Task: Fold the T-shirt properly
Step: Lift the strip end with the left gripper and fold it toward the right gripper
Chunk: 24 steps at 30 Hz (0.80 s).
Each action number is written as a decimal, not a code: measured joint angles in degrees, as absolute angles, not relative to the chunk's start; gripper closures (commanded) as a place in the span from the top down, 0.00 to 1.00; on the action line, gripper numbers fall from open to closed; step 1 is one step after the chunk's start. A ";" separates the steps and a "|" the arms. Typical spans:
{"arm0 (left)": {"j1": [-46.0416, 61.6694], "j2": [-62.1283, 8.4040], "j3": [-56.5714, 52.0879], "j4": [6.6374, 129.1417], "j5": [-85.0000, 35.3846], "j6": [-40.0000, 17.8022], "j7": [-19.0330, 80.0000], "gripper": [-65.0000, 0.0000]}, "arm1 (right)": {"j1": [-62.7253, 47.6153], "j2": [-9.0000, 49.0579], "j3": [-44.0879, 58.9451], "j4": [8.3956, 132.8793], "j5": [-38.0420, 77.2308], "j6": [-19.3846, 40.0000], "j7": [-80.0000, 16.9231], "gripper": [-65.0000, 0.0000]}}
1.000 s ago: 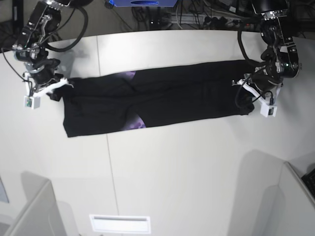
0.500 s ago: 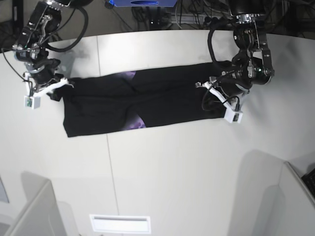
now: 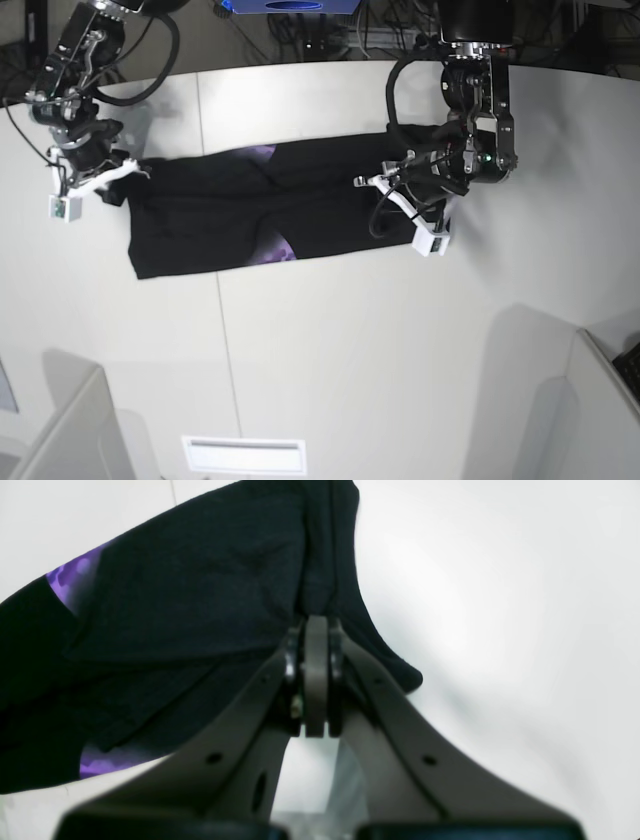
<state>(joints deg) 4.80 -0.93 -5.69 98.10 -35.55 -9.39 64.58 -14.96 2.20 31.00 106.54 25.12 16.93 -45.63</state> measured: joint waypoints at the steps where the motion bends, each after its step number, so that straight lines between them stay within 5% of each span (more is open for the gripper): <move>1: 4.32 -0.51 -5.52 97.71 -35.59 -9.39 64.53 0.00 | -14.96 2.22 31.00 106.54 25.12 16.93 -45.60 0.00; 24: -2.59 4.16 -5.52 89.76 -35.38 -9.37 64.34 0.00 | -14.02 2.28 31.00 106.50 25.28 16.93 -45.45 0.00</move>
<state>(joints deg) -2.59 4.16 -5.52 89.76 -35.38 -9.37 64.34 -14.02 2.28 31.00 106.50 25.28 16.93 -45.45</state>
